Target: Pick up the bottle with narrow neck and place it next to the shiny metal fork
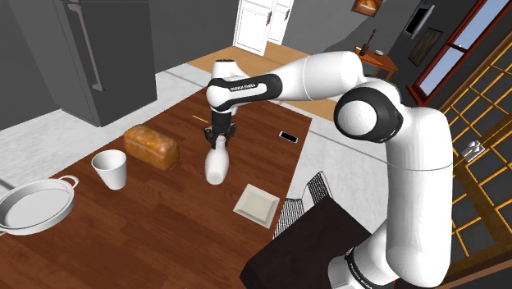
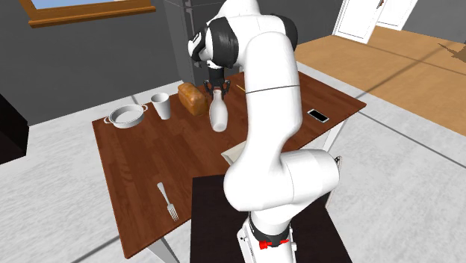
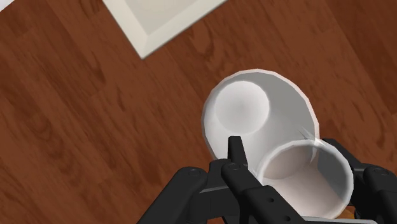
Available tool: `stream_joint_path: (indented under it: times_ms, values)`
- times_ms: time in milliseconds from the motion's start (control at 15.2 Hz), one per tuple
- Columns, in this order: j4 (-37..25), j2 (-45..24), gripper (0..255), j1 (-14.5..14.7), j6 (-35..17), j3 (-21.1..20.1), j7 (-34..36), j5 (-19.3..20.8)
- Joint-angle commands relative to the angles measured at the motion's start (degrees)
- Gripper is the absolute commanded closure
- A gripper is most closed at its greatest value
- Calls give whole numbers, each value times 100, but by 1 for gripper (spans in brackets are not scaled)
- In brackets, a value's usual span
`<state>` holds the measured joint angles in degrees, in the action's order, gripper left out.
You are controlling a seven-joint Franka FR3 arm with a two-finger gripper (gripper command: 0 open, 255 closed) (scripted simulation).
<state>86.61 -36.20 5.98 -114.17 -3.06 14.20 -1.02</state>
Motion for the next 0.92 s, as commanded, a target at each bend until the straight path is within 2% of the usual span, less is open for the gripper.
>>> stream_joint_path:
  times_ms: [0,858]
  values:
    - [-28,77,255,-2,105,-2,2,-3]
    - [-440,460,255,-8,898,-11,25,-12]
